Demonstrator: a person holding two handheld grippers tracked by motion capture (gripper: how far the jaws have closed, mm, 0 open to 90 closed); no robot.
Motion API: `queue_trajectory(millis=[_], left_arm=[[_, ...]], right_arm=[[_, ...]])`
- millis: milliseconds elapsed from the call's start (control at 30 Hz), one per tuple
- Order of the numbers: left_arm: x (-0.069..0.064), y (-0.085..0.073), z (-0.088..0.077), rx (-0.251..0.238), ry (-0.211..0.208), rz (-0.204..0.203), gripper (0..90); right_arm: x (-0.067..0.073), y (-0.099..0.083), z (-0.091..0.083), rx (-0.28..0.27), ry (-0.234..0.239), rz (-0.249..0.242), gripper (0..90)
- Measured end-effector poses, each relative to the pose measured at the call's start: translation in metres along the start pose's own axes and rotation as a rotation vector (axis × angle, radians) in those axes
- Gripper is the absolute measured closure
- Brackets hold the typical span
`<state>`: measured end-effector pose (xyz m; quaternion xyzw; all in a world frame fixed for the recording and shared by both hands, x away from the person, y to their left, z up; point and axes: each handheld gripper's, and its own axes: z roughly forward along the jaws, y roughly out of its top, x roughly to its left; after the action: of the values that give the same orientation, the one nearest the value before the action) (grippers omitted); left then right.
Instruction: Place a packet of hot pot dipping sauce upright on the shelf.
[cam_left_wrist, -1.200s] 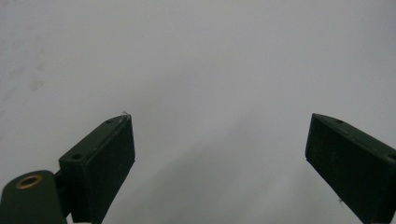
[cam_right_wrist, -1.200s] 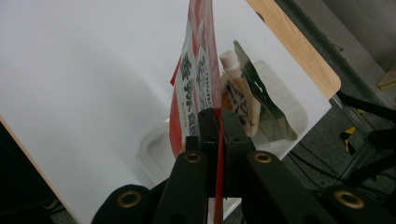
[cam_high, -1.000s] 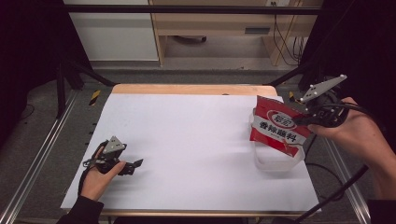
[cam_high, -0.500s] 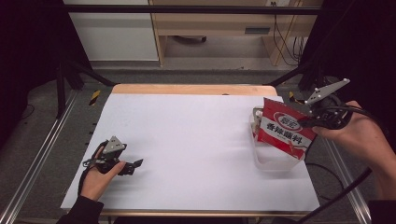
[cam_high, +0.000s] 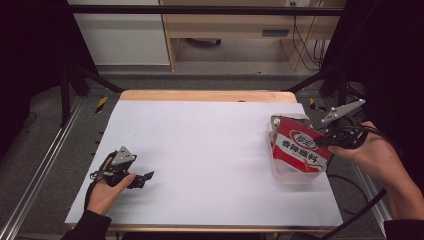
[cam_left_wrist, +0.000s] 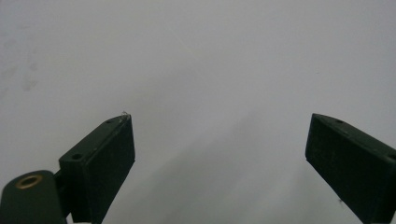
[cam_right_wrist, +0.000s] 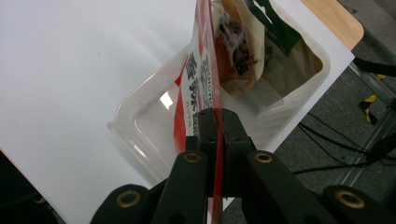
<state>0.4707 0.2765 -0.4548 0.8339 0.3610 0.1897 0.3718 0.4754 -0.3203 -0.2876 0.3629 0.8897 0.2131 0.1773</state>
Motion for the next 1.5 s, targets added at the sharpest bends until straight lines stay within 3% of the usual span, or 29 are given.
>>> queue_trajectory(millis=[333,467,600,700,833,1067,1500], left_arm=[[-0.003,0.0,0.001,0.008,-0.001,0.007,8.4],[-0.002,0.0,0.002,0.012,-0.005,0.007,8.4],[-0.003,0.0,0.002,0.014,-0.006,0.01,8.4],[-0.003,0.0,0.002,0.015,-0.005,0.011,8.4],[-0.004,0.0,0.002,0.015,-0.003,0.011,8.3],[-0.003,0.0,0.002,0.013,-0.004,0.01,8.4],[-0.003,0.0,0.001,0.009,-0.004,0.008,8.3]], right_arm=[[-0.009,-0.018,0.002,0.026,-0.003,0.036,88.3],[-0.011,-0.024,0.004,0.013,-0.001,0.054,87.0],[-0.011,-0.026,0.005,0.011,0.003,0.061,81.1],[-0.01,-0.024,0.005,-0.001,-0.008,0.048,69.1],[-0.008,-0.017,0.004,-0.016,-0.035,0.053,51.1],[-0.004,0.005,0.002,-0.032,-0.076,0.073,34.1],[0.013,0.062,-0.007,-0.081,-0.144,0.049,26.7]])
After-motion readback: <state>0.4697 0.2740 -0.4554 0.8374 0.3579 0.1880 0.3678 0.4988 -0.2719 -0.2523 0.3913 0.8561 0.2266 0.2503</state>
